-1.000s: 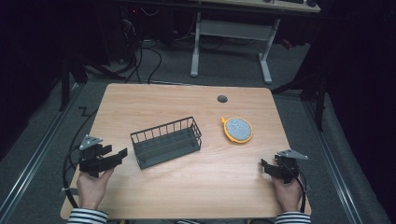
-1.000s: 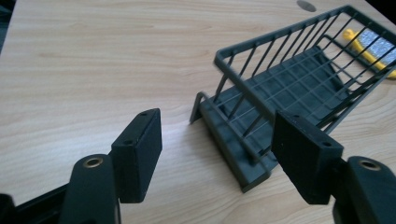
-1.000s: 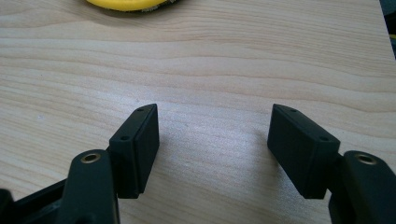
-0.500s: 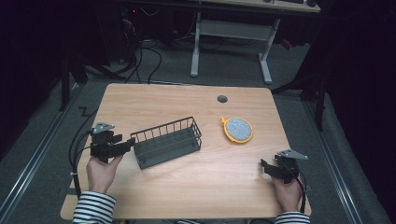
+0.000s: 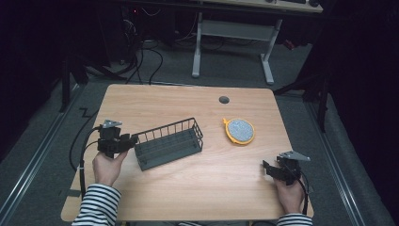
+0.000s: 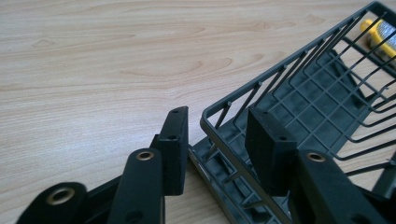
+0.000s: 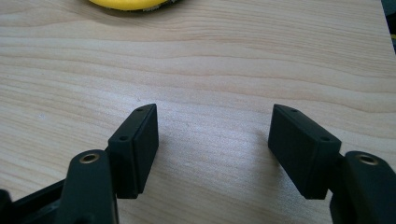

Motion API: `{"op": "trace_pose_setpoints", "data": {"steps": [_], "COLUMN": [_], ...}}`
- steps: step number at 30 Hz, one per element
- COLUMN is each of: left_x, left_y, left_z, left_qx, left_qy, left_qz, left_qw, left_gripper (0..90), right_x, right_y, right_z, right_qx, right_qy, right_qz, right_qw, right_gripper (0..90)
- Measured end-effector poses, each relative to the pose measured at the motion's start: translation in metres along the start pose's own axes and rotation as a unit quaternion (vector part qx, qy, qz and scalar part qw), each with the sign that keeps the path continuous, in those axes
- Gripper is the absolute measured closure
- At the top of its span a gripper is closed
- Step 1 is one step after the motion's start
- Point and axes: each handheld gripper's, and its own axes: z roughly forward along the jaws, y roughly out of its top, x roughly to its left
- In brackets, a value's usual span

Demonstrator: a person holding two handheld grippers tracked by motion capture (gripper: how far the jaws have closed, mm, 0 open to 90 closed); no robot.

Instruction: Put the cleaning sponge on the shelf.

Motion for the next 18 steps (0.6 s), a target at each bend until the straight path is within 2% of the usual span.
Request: {"op": "trace_pose_setpoints", "data": {"steps": [3,9,18], "left_x": [-0.0018,-0.0034,-0.0023], "left_y": [0.0018,0.0028,0.0032], "left_z": [0.0024,0.0082,0.0082], "left_qx": [0.005,0.008,0.007], "left_qy": [0.004,0.006,0.004], "left_qz": [0.009,0.013,0.009], "left_qw": [0.9999,0.9999,0.9999], "left_gripper": [64.1,69.1,71.8], "right_x": [0.0000,0.0000,0.0000], "right_y": [0.0000,0.0000,0.0000], "right_z": [0.0000,0.0000,0.0000], "right_qx": [0.000,0.000,0.000], "right_qy": [0.000,0.000,0.000], "right_qz": [0.000,0.001,0.001], "right_qw": [1.0000,1.0000,1.0000], "right_gripper": [33.6,33.6,33.6]}}
